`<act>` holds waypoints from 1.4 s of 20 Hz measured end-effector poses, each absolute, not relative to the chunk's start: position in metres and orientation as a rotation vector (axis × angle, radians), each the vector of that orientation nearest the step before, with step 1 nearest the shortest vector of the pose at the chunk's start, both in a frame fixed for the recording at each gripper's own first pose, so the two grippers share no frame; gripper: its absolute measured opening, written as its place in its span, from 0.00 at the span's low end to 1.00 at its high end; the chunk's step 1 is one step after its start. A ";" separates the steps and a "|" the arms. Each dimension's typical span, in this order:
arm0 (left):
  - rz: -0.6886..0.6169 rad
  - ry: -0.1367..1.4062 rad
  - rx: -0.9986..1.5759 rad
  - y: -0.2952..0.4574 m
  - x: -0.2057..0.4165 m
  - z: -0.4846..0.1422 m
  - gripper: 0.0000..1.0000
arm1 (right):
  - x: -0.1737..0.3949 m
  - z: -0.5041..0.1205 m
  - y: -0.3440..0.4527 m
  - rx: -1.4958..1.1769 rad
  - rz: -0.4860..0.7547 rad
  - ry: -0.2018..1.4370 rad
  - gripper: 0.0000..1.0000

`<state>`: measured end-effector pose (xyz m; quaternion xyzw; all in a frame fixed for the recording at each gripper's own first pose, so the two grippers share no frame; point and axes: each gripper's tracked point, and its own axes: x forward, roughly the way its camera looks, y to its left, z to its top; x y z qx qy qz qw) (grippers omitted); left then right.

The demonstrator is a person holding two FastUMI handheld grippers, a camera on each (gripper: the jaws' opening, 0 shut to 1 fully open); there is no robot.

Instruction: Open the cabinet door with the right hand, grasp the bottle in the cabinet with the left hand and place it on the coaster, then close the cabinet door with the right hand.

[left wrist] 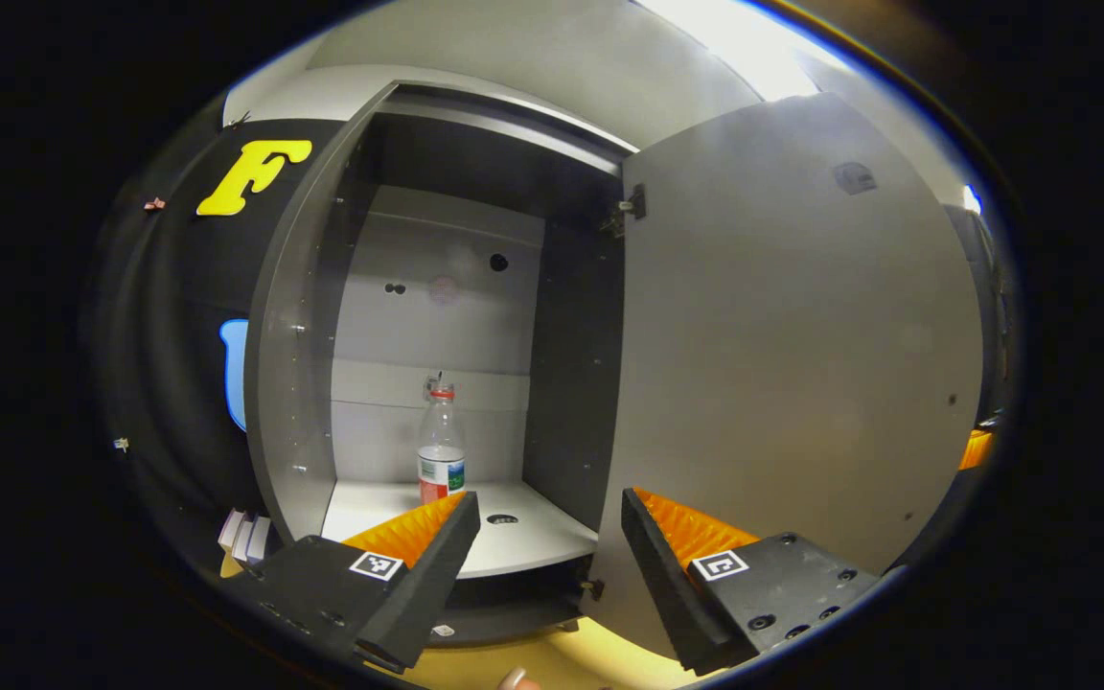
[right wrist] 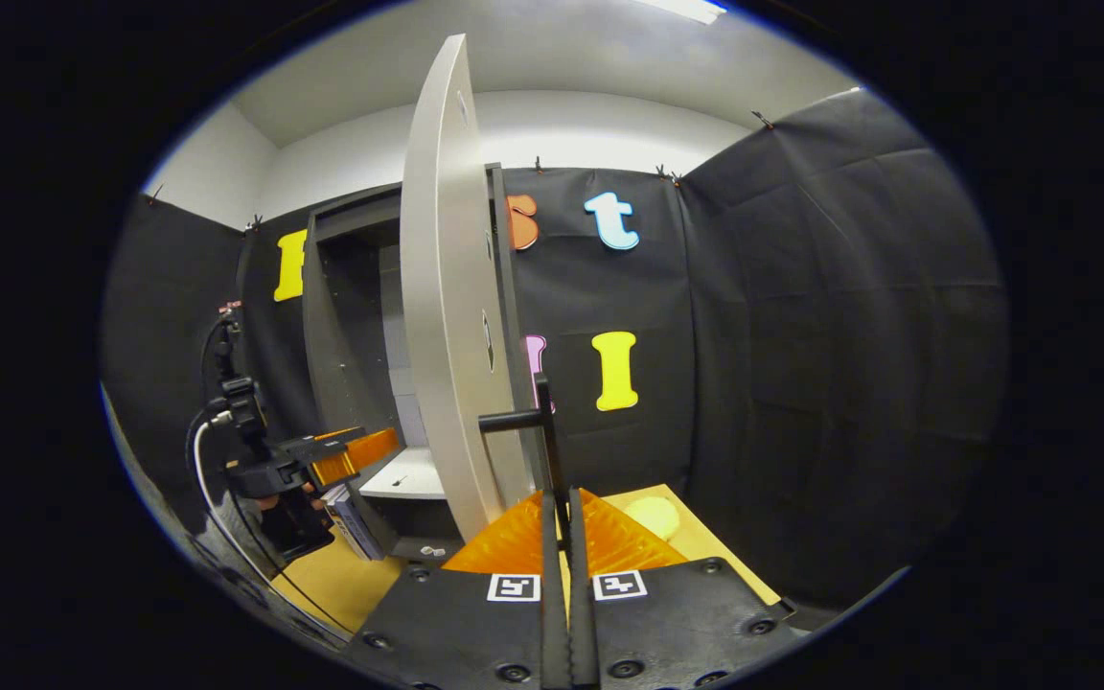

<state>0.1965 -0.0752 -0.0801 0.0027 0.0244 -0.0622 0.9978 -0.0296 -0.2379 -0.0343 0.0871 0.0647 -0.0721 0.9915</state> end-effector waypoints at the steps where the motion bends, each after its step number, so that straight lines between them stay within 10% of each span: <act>1: -0.116 0.046 0.022 -0.070 0.205 -0.081 0.90 | -0.037 -0.032 -0.239 0.186 -0.149 0.122 0.06; 11: 0.007 -0.008 0.035 -0.021 0.300 -0.103 0.91 | -0.089 -0.038 -0.295 0.107 -0.348 0.110 0.19; 14: 0.041 0.009 0.031 -0.002 0.333 -0.120 0.94 | -0.093 -0.038 -0.339 0.055 -0.511 0.083 0.62; 19: 0.085 0.055 0.016 0.021 0.376 -0.152 0.94 | -0.085 -0.045 -0.389 0.021 -0.669 0.075 0.98; 28: 0.075 0.144 -0.016 0.030 0.417 -0.187 0.94 | -0.071 -0.026 -0.417 -0.031 -0.764 -0.007 0.97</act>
